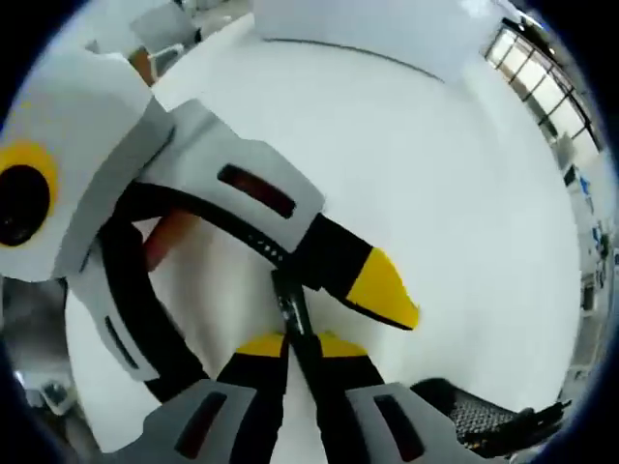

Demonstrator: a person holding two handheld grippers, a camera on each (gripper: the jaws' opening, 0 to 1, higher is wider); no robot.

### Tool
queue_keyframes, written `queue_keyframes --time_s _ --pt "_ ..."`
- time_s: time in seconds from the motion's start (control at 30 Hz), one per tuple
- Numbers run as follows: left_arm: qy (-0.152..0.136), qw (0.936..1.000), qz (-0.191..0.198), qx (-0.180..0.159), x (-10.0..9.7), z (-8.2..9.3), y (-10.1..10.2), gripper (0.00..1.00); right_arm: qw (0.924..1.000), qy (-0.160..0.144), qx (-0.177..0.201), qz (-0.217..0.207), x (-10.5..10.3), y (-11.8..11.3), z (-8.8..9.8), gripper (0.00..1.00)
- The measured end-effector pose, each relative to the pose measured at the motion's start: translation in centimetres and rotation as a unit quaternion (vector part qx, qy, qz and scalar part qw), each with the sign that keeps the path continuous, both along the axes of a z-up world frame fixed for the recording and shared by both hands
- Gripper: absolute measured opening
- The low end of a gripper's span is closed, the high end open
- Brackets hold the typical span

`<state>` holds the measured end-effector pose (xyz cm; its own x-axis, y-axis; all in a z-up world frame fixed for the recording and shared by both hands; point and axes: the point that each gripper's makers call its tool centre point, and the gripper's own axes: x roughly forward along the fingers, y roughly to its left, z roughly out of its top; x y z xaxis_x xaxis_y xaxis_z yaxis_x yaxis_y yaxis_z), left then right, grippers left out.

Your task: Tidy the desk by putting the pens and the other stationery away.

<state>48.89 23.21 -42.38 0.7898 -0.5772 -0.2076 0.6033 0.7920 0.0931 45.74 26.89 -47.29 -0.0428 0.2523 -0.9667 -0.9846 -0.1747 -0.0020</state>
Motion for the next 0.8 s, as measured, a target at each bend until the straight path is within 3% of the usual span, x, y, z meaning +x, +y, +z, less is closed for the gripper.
queue_keyframes --time_s 0.1,0.23,0.33,0.43,0.53,0.63,0.7,0.8 --pt "-0.002 1.0 0.003 -0.002 0.2 0.2 0.3 0.66 0.9999 0.004 0.0 -0.014 0.0 0.0 -0.1 0.09" --pt "-0.001 1.0 0.003 0.005 0.2 -0.2 0.0 0.66 0.9992 -0.009 -0.029 -0.026 -0.1 0.0 -0.2 0.08" --pt "-0.002 0.9999 0.009 0.011 0.2 -0.2 0.1 0.69 0.9967 -0.011 -0.051 -0.063 0.0 -0.1 -0.2 0.07" --pt "-0.031 0.9993 0.011 0.018 -0.1 1.1 0.0 0.69 0.9956 -0.025 -0.051 -0.074 -0.2 -0.2 -0.2 0.07" --pt "-0.061 0.998 0.01 0.014 -0.3 2.4 0.0 0.69 0.9943 -0.071 -0.003 -0.08 -0.1 -0.3 0.0 0.06" --pt "-0.075 0.9965 -0.009 0.036 -0.7 2.2 -1.5 0.72 0.9895 -0.1 0.056 -0.087 -0.3 -0.5 0.2 0.05" --pt "-0.081 0.9952 -0.026 0.049 -1.2 2.1 -2.4 0.7 0.9877 -0.1 0.082 -0.088 0.1 -0.2 0.3 0.05" --pt "-0.089 0.9938 -0.027 0.061 -0.9 2.2 -2.4 0.71 0.9852 -0.074 0.103 -0.116 1.2 -0.3 0.5 0.05"
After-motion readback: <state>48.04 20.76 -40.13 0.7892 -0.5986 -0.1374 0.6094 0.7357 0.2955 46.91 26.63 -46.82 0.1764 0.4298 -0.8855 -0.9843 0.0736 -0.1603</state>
